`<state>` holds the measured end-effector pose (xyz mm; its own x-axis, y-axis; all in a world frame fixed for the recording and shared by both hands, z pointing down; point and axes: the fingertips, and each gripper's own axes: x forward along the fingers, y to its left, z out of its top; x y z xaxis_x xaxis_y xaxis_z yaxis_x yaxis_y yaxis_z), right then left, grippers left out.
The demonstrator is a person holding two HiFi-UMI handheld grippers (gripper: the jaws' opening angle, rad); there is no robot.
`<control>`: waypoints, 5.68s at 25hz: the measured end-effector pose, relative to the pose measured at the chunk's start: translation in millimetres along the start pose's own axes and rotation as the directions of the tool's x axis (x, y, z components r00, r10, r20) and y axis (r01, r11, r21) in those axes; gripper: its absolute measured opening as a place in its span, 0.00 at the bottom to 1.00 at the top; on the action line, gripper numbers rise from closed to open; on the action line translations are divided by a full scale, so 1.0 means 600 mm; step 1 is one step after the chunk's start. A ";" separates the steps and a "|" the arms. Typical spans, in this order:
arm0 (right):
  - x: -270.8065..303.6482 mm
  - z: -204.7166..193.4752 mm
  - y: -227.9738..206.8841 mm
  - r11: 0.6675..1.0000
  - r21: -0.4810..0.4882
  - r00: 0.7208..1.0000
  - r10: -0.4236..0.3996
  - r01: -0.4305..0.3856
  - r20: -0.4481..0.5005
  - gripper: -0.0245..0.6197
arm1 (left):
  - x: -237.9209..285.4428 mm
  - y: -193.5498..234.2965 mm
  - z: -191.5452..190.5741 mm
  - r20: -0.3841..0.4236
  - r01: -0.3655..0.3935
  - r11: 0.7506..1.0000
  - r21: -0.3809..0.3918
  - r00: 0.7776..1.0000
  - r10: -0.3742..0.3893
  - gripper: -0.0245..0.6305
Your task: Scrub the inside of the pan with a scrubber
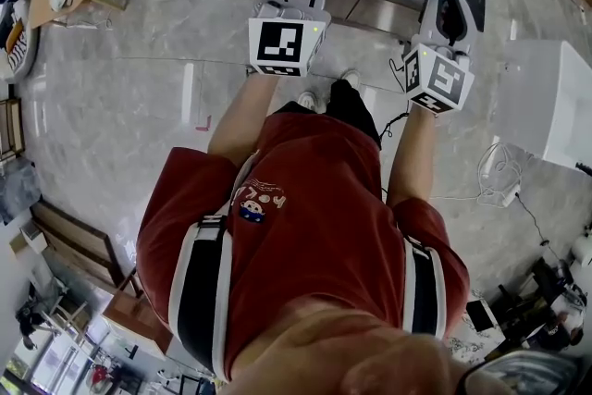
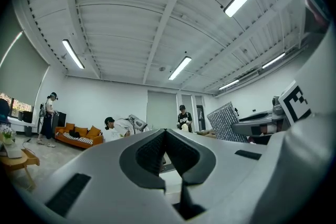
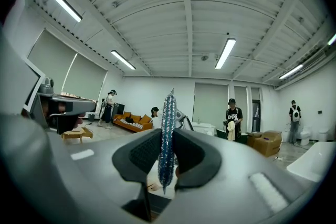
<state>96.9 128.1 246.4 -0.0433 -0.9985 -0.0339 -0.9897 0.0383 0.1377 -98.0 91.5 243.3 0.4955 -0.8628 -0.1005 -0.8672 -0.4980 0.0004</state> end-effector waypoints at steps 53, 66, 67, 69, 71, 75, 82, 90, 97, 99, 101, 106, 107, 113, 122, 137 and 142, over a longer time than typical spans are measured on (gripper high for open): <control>0.379 -0.382 0.110 0.570 0.065 0.421 0.673 -0.819 -0.608 0.17 | 0.377 0.150 -0.249 -0.217 -0.113 0.994 -0.010 0.970 0.108 0.05; 0.316 -0.491 0.197 0.328 0.401 -0.009 0.764 -0.855 -0.645 0.17 | 0.361 0.175 -0.301 -0.295 -0.130 0.991 -0.045 0.949 0.111 0.05; 0.313 -0.492 0.201 0.325 0.416 -0.021 0.766 -0.849 -0.642 0.17 | 0.361 0.176 -0.303 -0.298 -0.131 0.990 -0.046 0.948 0.111 0.05; 0.310 -0.500 0.204 0.323 0.431 -0.036 0.765 -0.843 -0.643 0.17 | 0.361 0.177 -0.308 -0.305 -0.131 0.990 -0.048 0.946 0.110 0.05; 0.305 -0.508 0.204 0.320 0.441 -0.048 0.763 -0.838 -0.645 0.17 | 0.360 0.176 -0.313 -0.310 -0.130 0.990 -0.053 0.945 0.107 0.05; 0.305 -0.511 0.211 0.320 0.461 -0.057 0.769 -0.828 -0.637 0.17 | 0.361 0.176 -0.323 -0.321 -0.128 0.990 -0.051 0.941 0.105 0.05; 0.317 -0.520 0.224 0.329 0.471 -0.057 0.769 -0.818 -0.637 0.17 | 0.367 0.167 -0.343 -0.336 -0.124 0.991 -0.055 0.937 0.098 0.05; 0.351 -0.545 0.234 0.349 0.459 -0.036 0.763 -0.817 -0.645 0.17 | 0.369 0.176 -0.351 -0.352 -0.136 0.989 -0.061 0.930 0.106 0.05; 0.395 -0.579 0.232 0.403 0.445 0.020 0.758 -0.800 -0.651 0.17 | 0.375 0.179 -0.364 -0.373 -0.131 0.990 -0.060 0.922 0.100 0.05; 0.409 -0.593 0.224 0.437 0.431 0.049 0.745 -0.790 -0.666 0.17 | 0.377 0.179 -0.367 -0.378 -0.131 0.989 -0.063 0.921 0.098 0.05; 0.423 -0.610 0.214 0.488 0.401 0.091 0.715 -0.775 -0.693 0.17 | 0.378 0.178 -0.371 -0.385 -0.129 0.990 -0.065 0.918 0.094 0.05; 0.417 -0.620 0.224 0.505 0.376 0.095 0.685 -0.777 -0.723 0.17 | 0.380 0.183 -0.375 -0.393 -0.128 0.990 -0.062 0.915 0.094 0.05; 0.407 -0.619 0.232 0.485 0.401 0.068 0.699 -0.777 -0.712 0.18 | 0.380 0.182 -0.377 -0.394 -0.129 0.990 -0.063 0.914 0.094 0.05; 0.378 -0.650 0.249 0.451 0.422 0.001 0.684 -0.787 -0.729 0.21 | 0.380 0.180 -0.375 -0.394 -0.129 0.989 -0.065 0.914 0.094 0.05; 0.382 -0.692 0.254 0.457 0.419 -0.021 0.656 -0.785 -0.755 0.18 | 0.371 0.172 -0.387 -0.414 -0.131 0.989 -0.066 0.906 0.092 0.05; 0.445 -0.764 0.176 0.618 0.227 0.095 0.443 -0.753 -0.891 0.16 | 0.376 0.168 -0.390 -0.416 -0.103 0.992 -0.072 0.907 0.064 0.05; 0.441 -0.789 0.136 0.639 0.138 0.102 0.324 -0.757 -0.941 0.15 | 0.381 0.162 -0.394 -0.416 -0.088 0.993 -0.081 0.908 0.046 0.05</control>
<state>69.3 -151.7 717.3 -0.1971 -0.1264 0.9722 -0.6181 0.7857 -0.0231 -57.2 -174.8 455.7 0.4306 -0.8428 0.3228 -0.9004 -0.4256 0.0901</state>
